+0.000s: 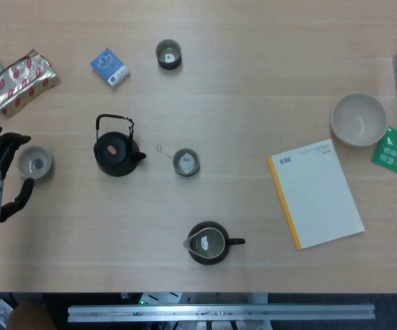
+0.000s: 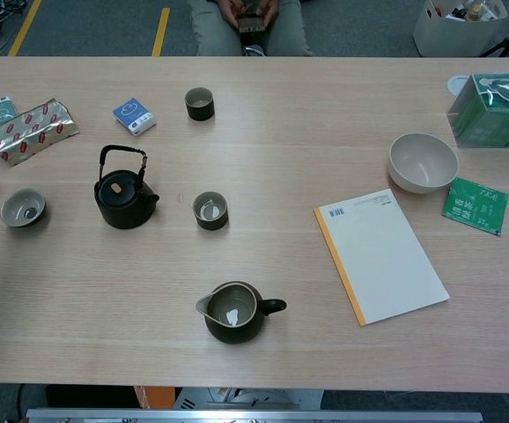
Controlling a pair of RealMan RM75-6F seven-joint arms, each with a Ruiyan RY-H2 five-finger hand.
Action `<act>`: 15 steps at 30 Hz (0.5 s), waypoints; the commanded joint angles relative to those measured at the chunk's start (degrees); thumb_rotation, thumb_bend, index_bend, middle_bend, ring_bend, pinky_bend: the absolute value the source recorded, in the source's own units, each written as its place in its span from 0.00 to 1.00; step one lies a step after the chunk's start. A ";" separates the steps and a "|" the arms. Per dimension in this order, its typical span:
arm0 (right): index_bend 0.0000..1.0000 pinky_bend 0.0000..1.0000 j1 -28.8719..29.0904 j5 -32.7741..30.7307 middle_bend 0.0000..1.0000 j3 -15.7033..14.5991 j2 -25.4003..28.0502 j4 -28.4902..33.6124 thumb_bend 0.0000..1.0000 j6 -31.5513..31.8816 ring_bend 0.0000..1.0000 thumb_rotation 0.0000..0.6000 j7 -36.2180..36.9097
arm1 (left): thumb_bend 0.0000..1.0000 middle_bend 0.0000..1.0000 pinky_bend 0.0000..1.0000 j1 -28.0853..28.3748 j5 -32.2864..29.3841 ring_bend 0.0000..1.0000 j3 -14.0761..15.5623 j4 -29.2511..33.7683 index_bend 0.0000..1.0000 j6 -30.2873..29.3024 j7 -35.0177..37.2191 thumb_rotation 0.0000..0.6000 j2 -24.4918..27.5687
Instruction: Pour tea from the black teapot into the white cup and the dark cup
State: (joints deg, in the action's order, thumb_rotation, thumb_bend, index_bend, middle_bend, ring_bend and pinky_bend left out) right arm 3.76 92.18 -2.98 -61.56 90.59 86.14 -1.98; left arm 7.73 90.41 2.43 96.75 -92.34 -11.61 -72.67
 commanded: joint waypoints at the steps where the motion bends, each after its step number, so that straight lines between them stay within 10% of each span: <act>1: 0.06 0.04 -0.35 0.18 0.15 0.15 -0.09 0.10 0.20 0.52 0.03 1.00 -0.27 | 0.31 0.26 0.04 -0.50 -0.21 0.16 -0.18 0.11 0.24 -0.19 -0.32 1.00 0.16; 15: 0.06 0.04 -1.21 0.28 0.15 1.11 -0.61 0.34 0.20 1.62 0.03 1.00 -1.35 | 0.31 0.26 0.04 -2.82 -2.42 0.16 -1.35 0.84 0.24 0.10 -1.37 1.00 0.39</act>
State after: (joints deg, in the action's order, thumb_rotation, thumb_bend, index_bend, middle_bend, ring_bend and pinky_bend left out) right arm 2.56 92.42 -1.91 -62.16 90.89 87.73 -3.27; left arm 4.95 88.00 1.11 97.63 -92.27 -12.95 -72.26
